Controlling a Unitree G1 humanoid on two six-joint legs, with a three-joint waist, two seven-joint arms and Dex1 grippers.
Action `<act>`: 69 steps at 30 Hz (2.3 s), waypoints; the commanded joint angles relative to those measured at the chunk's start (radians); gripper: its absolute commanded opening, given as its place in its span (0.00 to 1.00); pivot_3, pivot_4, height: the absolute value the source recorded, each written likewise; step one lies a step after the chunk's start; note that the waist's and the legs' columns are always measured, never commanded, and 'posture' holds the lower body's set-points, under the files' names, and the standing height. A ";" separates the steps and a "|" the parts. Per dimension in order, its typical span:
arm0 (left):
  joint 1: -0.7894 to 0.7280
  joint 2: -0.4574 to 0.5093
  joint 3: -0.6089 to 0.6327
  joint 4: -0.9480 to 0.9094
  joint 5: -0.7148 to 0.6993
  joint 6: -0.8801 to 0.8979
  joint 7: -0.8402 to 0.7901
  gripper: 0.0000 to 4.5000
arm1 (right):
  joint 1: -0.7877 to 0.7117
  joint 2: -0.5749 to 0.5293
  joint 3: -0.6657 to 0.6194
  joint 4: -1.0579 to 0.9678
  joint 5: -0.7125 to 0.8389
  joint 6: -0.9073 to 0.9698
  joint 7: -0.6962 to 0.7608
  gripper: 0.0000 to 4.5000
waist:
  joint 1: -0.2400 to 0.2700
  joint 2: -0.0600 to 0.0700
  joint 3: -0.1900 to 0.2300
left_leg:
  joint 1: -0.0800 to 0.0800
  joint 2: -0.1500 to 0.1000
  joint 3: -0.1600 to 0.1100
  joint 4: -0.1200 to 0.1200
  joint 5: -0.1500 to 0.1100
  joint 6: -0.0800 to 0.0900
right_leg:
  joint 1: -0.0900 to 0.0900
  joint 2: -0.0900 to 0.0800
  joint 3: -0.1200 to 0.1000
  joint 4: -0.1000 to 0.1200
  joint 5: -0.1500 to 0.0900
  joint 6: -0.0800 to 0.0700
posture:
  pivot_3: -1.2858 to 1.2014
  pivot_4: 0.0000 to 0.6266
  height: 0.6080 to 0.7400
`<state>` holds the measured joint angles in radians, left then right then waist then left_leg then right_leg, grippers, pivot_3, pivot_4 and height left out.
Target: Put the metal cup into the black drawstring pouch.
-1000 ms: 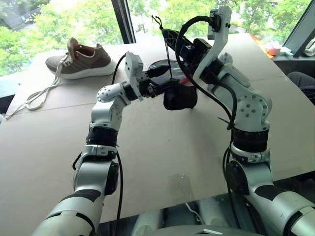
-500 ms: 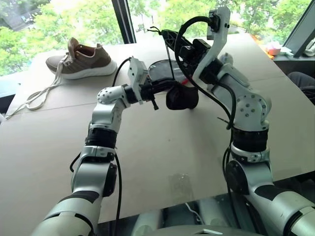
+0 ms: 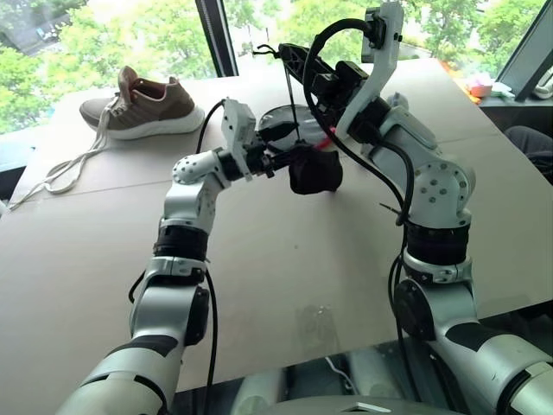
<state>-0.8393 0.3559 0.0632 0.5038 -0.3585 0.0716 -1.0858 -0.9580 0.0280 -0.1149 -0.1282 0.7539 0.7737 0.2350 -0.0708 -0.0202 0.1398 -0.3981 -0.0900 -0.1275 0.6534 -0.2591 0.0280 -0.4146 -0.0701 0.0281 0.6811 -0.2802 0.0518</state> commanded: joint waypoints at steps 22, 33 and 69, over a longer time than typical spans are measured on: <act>-0.015 -0.013 -0.024 0.022 0.028 -0.050 -0.018 0.66 | -0.031 0.020 0.006 -0.047 0.028 -0.020 0.013 0.00 | 0.000 0.000 0.000 | 0.000 0.000 0.000 0.000 0.000 0.000 | 0.000 0.000 0.000 0.000 0.000 0.000 | 0.52 0.24 1.00; -0.018 -0.025 0.011 0.016 -0.023 -0.035 -0.008 0.04 | -0.032 0.016 0.010 -0.054 0.029 -0.012 0.013 0.00 | 0.000 0.000 0.000 | 0.000 0.000 0.000 0.000 0.000 0.000 | 0.000 0.000 0.000 0.000 0.000 0.000 | 0.52 0.24 1.00; 0.014 -0.022 -0.034 0.048 0.050 -0.079 -0.020 0.04 | -0.008 -0.183 0.100 -0.016 -0.085 -0.036 0.090 0.00 | 0.002 0.000 0.000 | 0.000 -0.001 -0.001 0.001 0.000 0.000 | 0.001 -0.001 0.000 0.001 0.000 0.000 | 0.52 0.24 1.00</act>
<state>-0.8193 0.3322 0.0209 0.5795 -0.2968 -0.0049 -1.1073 -0.9844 -0.1156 -0.0423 -0.0831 0.6974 0.7266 0.2757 -0.0688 -0.0205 0.1396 -0.3989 -0.0911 -0.1290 0.6550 -0.2590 0.0281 -0.4139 -0.0708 0.0277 0.6815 -0.2802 0.0519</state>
